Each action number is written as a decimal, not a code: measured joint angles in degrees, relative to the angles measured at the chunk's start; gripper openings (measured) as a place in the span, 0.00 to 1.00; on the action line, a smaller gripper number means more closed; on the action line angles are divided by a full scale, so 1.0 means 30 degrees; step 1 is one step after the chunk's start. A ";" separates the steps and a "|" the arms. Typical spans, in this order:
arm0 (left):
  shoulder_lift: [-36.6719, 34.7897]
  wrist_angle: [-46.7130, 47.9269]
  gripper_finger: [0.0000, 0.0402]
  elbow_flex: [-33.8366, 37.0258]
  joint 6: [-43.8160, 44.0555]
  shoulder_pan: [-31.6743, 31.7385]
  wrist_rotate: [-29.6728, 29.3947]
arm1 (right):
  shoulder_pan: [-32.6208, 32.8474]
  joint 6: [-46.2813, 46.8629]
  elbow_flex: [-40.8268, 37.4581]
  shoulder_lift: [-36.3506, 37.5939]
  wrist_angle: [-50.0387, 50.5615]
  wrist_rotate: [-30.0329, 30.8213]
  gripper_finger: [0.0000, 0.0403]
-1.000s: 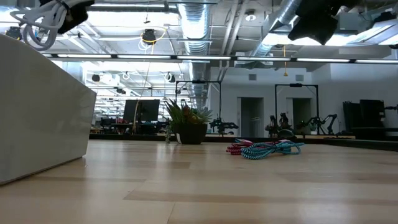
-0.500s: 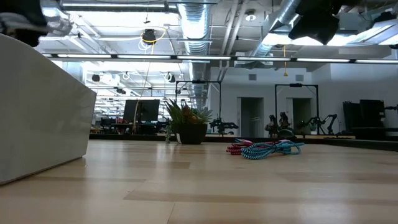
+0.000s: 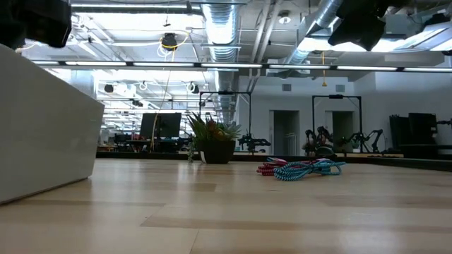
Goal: Pick and place USB-C Cables
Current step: Put the white USB cable into the gray bin, then put the blue USB cable into the gray bin
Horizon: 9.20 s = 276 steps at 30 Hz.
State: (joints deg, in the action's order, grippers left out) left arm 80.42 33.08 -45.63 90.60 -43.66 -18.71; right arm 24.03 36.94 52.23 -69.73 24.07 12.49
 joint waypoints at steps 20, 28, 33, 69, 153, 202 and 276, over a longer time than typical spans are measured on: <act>0.3268 0.0361 0.06 -0.0109 -0.0261 0.1693 0.1294 | 0.0000 -0.0484 0.0000 0.0000 0.0286 -0.0001 0.54; 0.3579 0.0722 0.22 -0.0517 -0.1316 0.1812 -0.0066 | 0.0000 -0.0484 0.0000 0.0000 0.0275 -0.0059 0.54; 0.3579 0.0552 0.37 -0.0943 -0.1907 0.1886 -0.0871 | 0.0000 -0.0484 0.0000 0.0000 0.0315 -0.0059 0.54; 0.3080 1.1336 0.60 -1.2458 -1.7604 0.2511 -0.7456 | -0.1405 -0.7415 -0.0006 -0.1460 0.0559 0.0440 0.57; -0.8541 -1.9419 0.61 0.3433 -3.0002 0.9529 0.1810 | -0.4321 -1.3114 -0.7342 0.0893 -2.5707 0.0781 0.03; 0.3455 -3.0715 0.03 0.1494 -2.7617 1.2926 0.7570 | -0.4216 -0.9267 -0.5377 -0.7970 -3.1026 -0.1757 0.07; -0.1279 -0.3718 0.02 0.1501 0.1193 0.1684 0.2003 | -0.3381 -0.6268 -0.5391 -0.0911 -1.4511 -0.1698 0.43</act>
State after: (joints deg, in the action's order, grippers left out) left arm 76.58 21.92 -41.12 94.18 -38.61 -12.70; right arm 13.89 18.13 36.05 -72.47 -19.46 7.40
